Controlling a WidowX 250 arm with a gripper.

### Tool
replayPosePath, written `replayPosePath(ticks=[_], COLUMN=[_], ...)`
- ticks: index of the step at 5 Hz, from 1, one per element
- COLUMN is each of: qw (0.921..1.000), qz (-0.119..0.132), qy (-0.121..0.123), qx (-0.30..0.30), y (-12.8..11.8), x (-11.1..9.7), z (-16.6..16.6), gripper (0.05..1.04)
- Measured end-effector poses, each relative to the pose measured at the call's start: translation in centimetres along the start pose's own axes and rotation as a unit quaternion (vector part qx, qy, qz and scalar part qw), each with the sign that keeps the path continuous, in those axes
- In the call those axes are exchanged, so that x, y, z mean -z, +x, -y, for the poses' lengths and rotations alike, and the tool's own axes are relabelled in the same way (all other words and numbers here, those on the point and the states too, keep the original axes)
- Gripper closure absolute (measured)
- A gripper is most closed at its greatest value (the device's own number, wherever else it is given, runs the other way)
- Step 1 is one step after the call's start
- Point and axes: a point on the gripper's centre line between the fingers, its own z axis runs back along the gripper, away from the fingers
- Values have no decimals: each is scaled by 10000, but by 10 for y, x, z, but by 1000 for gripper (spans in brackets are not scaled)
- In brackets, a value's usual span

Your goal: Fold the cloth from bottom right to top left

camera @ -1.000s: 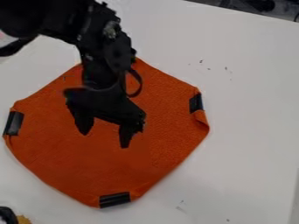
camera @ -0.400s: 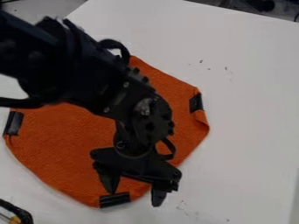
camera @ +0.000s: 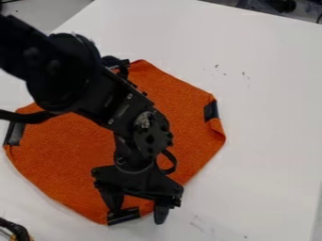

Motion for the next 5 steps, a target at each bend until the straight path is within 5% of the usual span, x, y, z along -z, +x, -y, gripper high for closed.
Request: replayPosePath(ticks=[2, 4, 5], qw=[9993, 9993, 9989], qz=[-54, -208, -461], qy=[-329, -246, 60], qx=[-185, -164, 45], y=[3, 4, 4], x=[12, 8, -6], z=[-1, -6, -1], gripper=[145, 584, 804])
